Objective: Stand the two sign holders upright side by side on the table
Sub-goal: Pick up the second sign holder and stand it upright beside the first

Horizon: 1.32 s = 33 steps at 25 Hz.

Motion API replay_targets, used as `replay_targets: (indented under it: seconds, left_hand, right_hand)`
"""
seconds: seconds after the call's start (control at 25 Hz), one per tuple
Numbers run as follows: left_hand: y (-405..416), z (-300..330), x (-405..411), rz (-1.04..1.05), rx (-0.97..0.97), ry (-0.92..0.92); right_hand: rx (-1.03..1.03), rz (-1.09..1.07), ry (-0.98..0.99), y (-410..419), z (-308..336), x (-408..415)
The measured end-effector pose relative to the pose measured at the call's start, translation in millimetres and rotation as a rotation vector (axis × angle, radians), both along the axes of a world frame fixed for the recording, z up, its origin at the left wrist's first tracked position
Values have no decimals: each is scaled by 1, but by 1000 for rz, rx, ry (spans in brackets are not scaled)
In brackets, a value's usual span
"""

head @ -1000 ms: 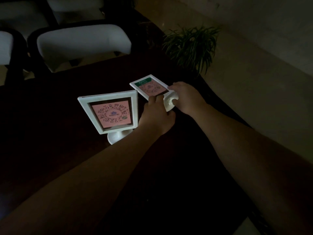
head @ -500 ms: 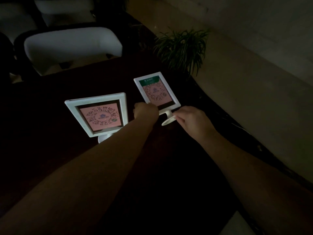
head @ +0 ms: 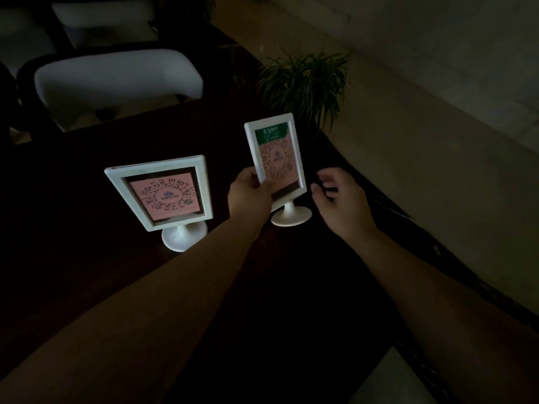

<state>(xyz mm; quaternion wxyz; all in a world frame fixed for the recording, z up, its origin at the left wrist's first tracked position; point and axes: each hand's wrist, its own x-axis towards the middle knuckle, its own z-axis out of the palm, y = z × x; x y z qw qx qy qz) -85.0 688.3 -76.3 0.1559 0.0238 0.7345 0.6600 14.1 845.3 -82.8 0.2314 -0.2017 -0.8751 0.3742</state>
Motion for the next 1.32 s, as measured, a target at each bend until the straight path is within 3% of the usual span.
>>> replay_targets:
  seconds: [0.08, 0.24, 0.56, 0.72, 0.8, 0.88, 1.0, 1.12, 1.32]
  left_hand:
    - [-7, 0, 10, -35, -18, 86]
    - [-22, -9, 31, -80, -28, 197]
    - [-46, -32, 55, -132, -24, 284]
    - [-56, -39, 59, -119, -72, 182]
    - [-71, -48, 71, -122, -258, 285]
    - [-84, -58, 88, -261, -527, 534]
    - [-87, -74, 103, -548, -868, 684]
    - [-80, -84, 99, -620, -982, 718]
    - [-71, -88, 80, -661, -1068, 678]
  right_hand:
    - [-172, -91, -92, 1, 2, -13]
    - [-442, -27, -154, -4, -4, -21]
    - [-517, -1, -98, -24, -28, -20]
    - [-540, -31, -120, -32, -26, -15]
    - [-449, -101, -180, -41, -27, 1]
    - [-127, -118, -283, -52, -33, 24]
    - [136, 83, -452, -70, -48, 49]
    - [176, 222, -603, -76, -59, 51]
    - [275, 257, -639, -77, -65, 36]
